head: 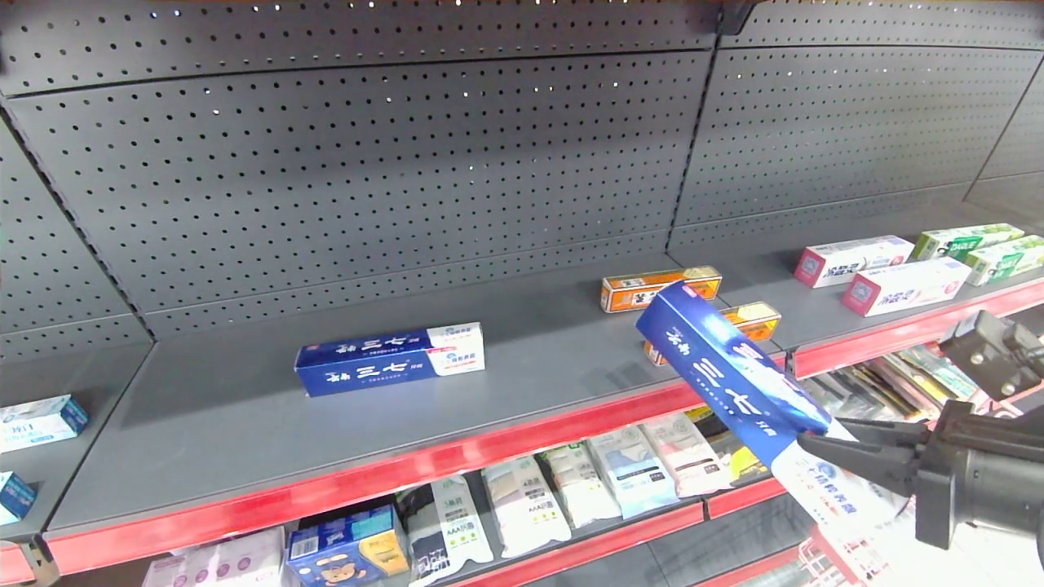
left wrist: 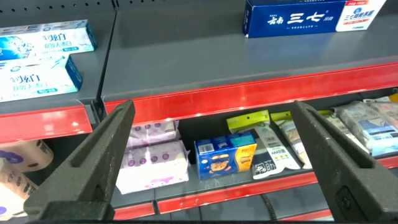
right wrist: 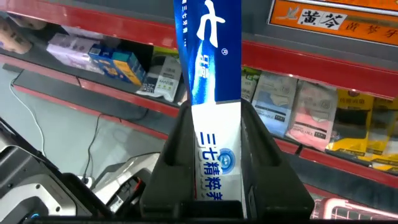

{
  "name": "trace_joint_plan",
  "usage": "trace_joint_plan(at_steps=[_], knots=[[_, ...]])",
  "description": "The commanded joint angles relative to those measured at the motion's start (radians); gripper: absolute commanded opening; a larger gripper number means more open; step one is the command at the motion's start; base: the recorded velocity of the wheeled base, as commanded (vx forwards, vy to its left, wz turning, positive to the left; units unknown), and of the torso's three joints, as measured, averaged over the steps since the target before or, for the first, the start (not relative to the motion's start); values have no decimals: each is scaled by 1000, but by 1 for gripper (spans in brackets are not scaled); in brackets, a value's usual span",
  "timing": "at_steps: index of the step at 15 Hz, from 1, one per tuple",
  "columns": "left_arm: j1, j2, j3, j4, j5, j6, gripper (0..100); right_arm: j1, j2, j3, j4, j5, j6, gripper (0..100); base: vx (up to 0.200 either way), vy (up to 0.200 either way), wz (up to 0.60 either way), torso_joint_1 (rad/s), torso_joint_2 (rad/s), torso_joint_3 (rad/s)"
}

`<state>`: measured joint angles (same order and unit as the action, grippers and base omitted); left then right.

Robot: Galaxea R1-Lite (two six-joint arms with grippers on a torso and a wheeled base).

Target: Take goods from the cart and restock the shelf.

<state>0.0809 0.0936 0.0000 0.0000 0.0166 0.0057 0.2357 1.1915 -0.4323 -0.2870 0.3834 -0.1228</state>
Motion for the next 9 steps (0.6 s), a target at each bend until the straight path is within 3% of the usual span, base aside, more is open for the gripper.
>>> trace_joint_plan(at_steps=[1,9], knots=[[0,0,0,0,0,0,100,2,28,3,0,0,-8,0,0,0,0,0,0,0],[0,0,0,0,0,0,100,-3,36,0,-4,-12,-41,0,0,0,0,0,0,0]])
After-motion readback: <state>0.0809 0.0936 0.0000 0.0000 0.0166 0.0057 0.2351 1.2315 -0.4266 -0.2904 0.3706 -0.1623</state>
